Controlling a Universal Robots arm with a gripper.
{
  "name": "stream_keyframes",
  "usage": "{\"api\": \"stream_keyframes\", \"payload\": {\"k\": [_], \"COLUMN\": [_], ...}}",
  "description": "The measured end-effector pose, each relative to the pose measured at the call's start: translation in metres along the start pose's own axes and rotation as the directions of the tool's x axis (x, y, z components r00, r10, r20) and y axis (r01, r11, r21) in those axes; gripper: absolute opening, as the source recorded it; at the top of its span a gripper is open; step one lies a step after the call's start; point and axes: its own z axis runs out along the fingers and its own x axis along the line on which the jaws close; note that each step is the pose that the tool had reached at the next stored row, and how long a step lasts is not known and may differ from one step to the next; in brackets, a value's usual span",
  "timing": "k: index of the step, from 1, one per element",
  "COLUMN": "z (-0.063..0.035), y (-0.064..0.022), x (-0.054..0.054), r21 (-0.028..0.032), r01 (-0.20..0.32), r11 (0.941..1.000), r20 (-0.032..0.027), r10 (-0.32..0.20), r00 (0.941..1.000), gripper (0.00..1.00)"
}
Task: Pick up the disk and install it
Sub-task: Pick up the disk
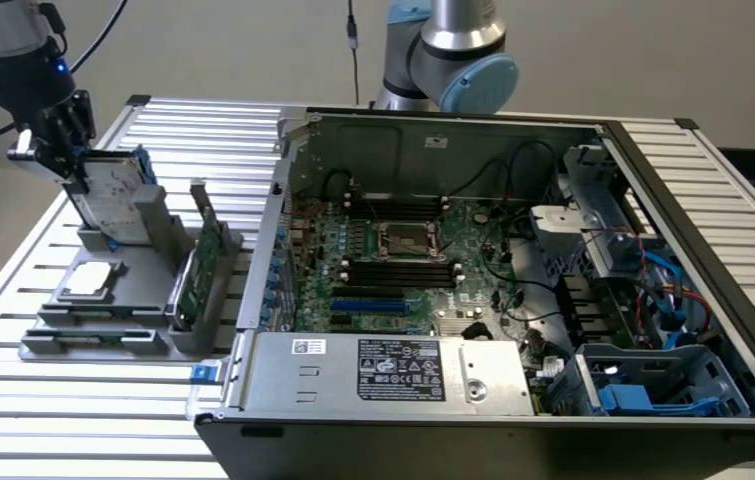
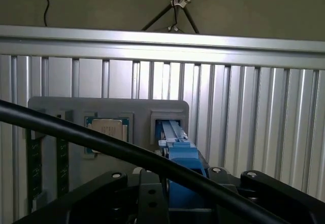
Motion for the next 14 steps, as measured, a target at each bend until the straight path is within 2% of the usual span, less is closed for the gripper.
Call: {"api": "stream_keyframes", "payload": {"k": [14], "z": [0.0000], "y": [0.0001], "x": [0.0024], "r21": [0.0003], "r01": [-0.016], "r11": [0.9999], "r20": [0.0014], "r10": [0.016], "r00": [0.9999], "gripper": [0.33]}}
